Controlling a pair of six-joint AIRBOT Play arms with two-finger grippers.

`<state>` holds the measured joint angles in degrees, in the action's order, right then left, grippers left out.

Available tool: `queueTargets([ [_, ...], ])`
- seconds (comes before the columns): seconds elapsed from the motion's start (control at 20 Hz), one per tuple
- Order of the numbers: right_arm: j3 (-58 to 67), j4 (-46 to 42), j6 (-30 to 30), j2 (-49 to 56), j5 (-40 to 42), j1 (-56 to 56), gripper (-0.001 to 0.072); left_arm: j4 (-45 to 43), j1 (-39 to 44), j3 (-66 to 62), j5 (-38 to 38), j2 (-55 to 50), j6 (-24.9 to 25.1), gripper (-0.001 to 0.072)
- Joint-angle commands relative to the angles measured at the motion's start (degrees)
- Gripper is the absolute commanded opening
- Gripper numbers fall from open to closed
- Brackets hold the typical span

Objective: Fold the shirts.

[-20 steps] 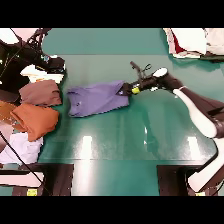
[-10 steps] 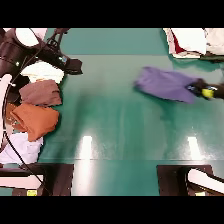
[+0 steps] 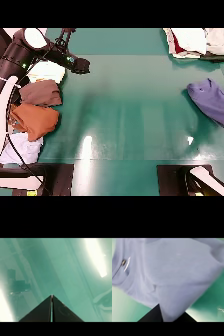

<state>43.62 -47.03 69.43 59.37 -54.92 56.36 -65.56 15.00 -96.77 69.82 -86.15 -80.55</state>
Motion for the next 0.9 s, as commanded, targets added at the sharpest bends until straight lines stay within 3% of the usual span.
queueTargets([
  [0.0,-2.36,-4.28,5.9,-2.84,1.46,5.38,0.0018,0.0,0.13,0.0,-0.22,0.02,-0.04,0.0025],
  [0.15,-2.4,-14.97,10.91,-3.04,-2.95,5.22,0.0035,-0.02,0.13,0.0,-0.22,0.02,0.0,0.0025],
  [0.25,-1.79,-19.65,10.91,-3.04,-5.38,5.35,0.0549,-0.13,0.13,0.0,-0.17,0.02,0.02,0.0025],
  [0.3,-0.28,-22.32,10.91,-3.04,-7.1,5.53,0.0598,-0.15,0.13,0.0,-0.15,0.02,0.04,0.0025],
  [0.4,5.16,-26.6,11.1,-3.04,-12.07,6.73,0.0596,-0.15,0.13,0.0,0.83,0.02,0.26,0.0025],
  [0.55,13.51,-22.71,11.21,-3.04,-14.4,5.64,0.0591,-0.15,0.13,0.0,3.15,0.02,3.04,0.0025],
  [0.85,17.44,-12.61,11.21,-3.02,-17.07,-23.12,0.0591,-0.15,0.13,0.0,1.2,0.02,2.99,0.0025],
])
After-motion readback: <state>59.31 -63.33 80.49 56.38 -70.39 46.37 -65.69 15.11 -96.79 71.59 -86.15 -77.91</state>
